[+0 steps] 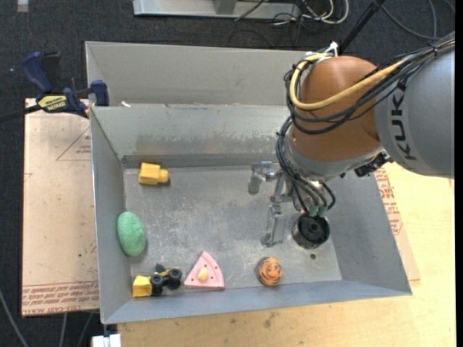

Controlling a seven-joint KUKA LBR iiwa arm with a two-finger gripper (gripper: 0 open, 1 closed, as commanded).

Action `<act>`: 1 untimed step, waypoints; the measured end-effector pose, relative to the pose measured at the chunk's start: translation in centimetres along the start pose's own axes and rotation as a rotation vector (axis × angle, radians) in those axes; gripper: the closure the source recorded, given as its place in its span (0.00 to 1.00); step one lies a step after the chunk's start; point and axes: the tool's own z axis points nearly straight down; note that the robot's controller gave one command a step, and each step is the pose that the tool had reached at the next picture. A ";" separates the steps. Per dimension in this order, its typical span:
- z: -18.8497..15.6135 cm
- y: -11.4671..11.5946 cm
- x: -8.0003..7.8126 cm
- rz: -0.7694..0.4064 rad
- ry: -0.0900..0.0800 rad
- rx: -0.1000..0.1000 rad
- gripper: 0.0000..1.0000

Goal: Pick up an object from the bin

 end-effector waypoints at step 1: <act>-0.4 0.0 -0.1 0.002 -0.008 -0.001 0.00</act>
Offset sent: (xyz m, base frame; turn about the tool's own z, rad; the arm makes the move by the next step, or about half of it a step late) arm -0.0392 0.0938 -0.1563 -0.2612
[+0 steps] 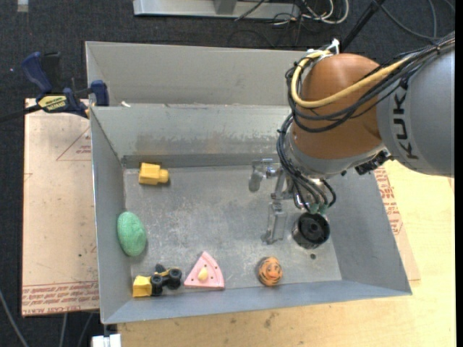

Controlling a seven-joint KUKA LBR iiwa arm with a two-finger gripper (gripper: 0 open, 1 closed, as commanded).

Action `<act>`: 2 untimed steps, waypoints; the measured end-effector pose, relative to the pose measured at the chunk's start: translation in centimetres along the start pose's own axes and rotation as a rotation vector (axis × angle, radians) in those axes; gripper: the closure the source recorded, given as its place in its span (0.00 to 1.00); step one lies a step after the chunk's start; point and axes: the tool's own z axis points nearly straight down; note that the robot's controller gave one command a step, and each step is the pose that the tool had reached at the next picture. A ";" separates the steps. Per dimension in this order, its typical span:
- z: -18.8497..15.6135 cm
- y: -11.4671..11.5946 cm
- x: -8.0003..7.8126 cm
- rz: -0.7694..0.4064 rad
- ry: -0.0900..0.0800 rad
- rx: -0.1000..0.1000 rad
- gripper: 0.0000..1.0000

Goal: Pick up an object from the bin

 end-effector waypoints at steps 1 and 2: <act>6.0 3.5 1.5 -0.098 -0.003 0.000 0.00; 7.3 6.1 3.5 -0.410 0.002 0.000 0.00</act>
Offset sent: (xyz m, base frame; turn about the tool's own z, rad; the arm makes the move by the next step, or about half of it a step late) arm -0.0400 0.0658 -0.0706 -0.4258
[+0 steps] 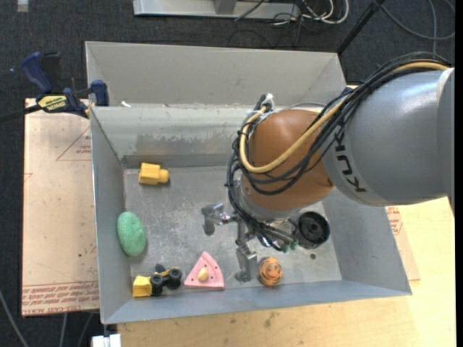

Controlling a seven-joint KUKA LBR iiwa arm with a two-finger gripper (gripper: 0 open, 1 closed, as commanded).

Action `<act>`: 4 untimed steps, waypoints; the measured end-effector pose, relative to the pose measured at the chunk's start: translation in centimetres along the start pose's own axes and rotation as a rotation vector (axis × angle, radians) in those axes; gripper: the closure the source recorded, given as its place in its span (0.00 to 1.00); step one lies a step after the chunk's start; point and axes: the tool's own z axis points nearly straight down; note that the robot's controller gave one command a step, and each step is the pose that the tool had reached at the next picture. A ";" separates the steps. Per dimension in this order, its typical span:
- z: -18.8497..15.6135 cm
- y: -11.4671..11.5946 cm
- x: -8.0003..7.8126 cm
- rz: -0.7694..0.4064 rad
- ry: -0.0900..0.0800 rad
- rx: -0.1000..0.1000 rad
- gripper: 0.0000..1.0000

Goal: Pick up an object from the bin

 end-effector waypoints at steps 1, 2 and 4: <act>0.8 3.6 -0.7 -0.024 -0.001 -0.002 0.00; 7.0 3.7 -0.4 -0.231 -0.009 0.002 0.00; 8.7 4.2 -0.5 -0.366 -0.011 0.001 1.00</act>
Offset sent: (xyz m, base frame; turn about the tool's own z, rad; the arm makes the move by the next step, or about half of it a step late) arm -0.0150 0.0353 -0.0874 -0.2821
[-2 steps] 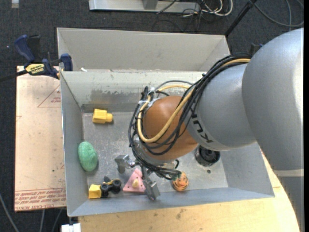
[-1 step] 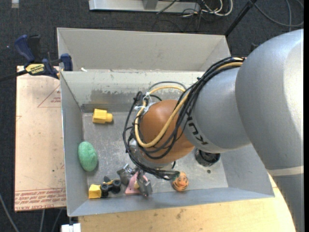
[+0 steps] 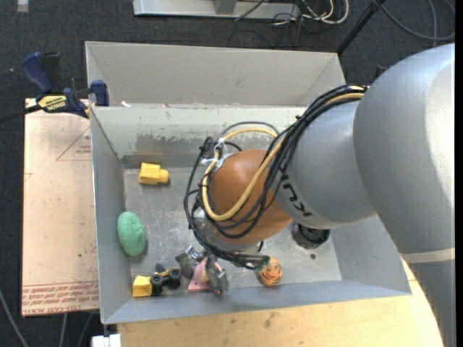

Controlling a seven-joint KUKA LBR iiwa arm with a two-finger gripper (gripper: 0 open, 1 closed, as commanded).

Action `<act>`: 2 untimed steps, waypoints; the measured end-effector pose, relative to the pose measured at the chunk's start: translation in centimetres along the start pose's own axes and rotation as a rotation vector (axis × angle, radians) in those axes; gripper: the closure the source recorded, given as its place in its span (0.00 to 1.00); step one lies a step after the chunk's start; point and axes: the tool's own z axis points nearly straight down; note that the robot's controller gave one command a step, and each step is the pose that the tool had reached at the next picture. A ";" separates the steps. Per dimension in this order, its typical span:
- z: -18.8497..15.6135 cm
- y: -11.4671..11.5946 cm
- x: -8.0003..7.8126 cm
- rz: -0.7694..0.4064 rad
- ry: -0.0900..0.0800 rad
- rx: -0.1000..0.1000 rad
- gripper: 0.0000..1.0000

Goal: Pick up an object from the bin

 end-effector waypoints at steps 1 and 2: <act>-0.5 0.1 0.1 -0.004 0.006 -0.002 1.00; -2.4 0.2 0.3 0.000 0.015 -0.006 1.00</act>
Offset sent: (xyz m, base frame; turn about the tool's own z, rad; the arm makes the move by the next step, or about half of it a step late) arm 0.0000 0.0001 0.0790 0.0000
